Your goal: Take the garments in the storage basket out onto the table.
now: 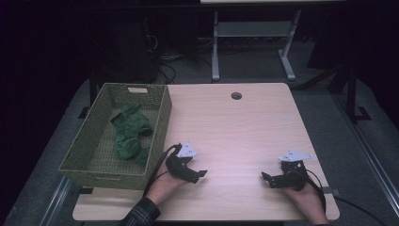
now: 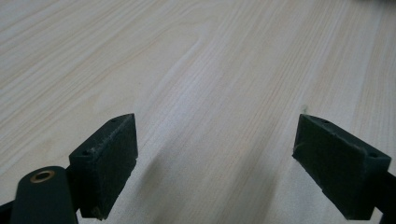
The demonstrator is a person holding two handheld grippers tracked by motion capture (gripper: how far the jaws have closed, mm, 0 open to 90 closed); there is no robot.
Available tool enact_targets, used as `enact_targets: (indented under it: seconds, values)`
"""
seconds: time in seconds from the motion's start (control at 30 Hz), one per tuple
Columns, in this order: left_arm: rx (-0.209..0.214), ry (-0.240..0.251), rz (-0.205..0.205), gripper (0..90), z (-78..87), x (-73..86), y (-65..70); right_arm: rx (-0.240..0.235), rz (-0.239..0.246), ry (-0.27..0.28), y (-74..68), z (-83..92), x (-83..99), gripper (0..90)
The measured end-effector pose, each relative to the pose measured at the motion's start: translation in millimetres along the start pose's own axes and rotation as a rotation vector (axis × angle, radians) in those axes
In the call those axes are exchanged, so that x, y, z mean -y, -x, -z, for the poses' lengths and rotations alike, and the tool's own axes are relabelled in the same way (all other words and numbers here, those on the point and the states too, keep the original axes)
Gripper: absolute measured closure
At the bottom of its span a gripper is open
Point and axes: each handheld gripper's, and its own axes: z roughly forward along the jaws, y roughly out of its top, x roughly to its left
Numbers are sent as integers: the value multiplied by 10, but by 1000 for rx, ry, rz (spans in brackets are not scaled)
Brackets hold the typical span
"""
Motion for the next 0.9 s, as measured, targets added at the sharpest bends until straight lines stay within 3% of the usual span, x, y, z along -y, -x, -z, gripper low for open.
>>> enact_targets:
  seconds: [0.9]
  values:
    - [-4, -8, 17, 134, 146, -158, -7, 0, -1, -2, -1, 1, 1, 31]
